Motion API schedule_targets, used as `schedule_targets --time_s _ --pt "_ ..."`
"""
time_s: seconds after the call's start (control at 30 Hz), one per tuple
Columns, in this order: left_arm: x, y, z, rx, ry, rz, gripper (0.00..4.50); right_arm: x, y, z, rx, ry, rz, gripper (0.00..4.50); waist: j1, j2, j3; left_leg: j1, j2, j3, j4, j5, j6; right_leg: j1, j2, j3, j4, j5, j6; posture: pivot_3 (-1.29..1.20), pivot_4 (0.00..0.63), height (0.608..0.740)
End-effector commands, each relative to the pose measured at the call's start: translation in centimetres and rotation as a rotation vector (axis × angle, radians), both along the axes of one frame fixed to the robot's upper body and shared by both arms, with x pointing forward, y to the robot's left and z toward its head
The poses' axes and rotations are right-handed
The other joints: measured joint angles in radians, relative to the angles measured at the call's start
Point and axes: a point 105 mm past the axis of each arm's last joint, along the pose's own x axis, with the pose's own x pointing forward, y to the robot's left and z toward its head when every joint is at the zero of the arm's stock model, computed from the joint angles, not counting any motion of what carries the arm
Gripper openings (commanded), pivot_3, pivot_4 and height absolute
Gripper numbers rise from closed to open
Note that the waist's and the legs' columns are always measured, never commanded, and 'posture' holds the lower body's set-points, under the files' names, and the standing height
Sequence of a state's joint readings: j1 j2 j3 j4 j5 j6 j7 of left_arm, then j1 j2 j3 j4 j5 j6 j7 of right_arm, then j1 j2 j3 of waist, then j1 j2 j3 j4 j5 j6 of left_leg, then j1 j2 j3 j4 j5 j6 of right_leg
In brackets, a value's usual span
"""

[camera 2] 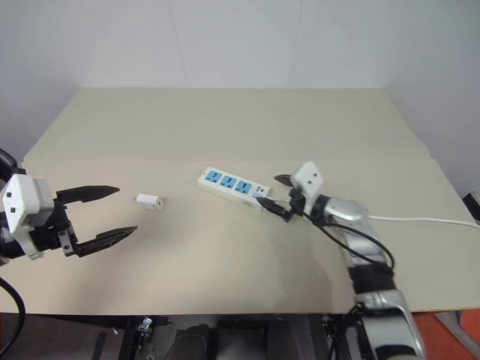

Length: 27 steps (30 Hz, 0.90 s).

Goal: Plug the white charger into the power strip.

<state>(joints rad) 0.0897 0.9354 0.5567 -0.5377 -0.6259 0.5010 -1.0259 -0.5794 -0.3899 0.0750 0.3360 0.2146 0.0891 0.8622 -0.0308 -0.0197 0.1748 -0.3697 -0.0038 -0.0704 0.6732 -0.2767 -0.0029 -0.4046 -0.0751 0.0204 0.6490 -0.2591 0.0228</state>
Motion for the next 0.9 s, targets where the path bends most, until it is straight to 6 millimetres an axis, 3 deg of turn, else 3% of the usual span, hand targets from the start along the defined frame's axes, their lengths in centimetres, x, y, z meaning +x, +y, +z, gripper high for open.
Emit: schedule_targets --time_s 0.03,0.33,0.9 --pt "-0.4 -0.5 0.6 -0.001 -0.042 -0.008 4.48 0.9 1.0 0.6 0.035 -0.038 0.016 4.5 0.0 0.0 0.0 -0.001 0.0 0.0 0.0 0.0 -0.001 -0.001 0.0 0.0 0.0 0.0 0.0 0.0 0.15 0.74" --pt "-0.6 -0.6 0.6 0.001 -0.038 -0.009 4.48 2.2 2.0 -1.1 0.061 0.022 0.061 4.5 -0.009 0.0 0.0 0.0 0.0 -0.001 -0.003 0.0 -0.001 -0.002 0.0 0.003 -0.001 0.0 0.0 0.0 0.15 0.74" --pt "-0.8 -0.3 0.9 0.013 -0.032 -0.01 4.48 1.5 3.5 -4.8 0.029 0.128 0.131 4.5 -0.029 0.0 0.0 0.003 0.001 0.005 -0.005 0.0 -0.001 -0.004 0.002 0.012 0.001 0.0 0.0 0.0 0.15 0.74"
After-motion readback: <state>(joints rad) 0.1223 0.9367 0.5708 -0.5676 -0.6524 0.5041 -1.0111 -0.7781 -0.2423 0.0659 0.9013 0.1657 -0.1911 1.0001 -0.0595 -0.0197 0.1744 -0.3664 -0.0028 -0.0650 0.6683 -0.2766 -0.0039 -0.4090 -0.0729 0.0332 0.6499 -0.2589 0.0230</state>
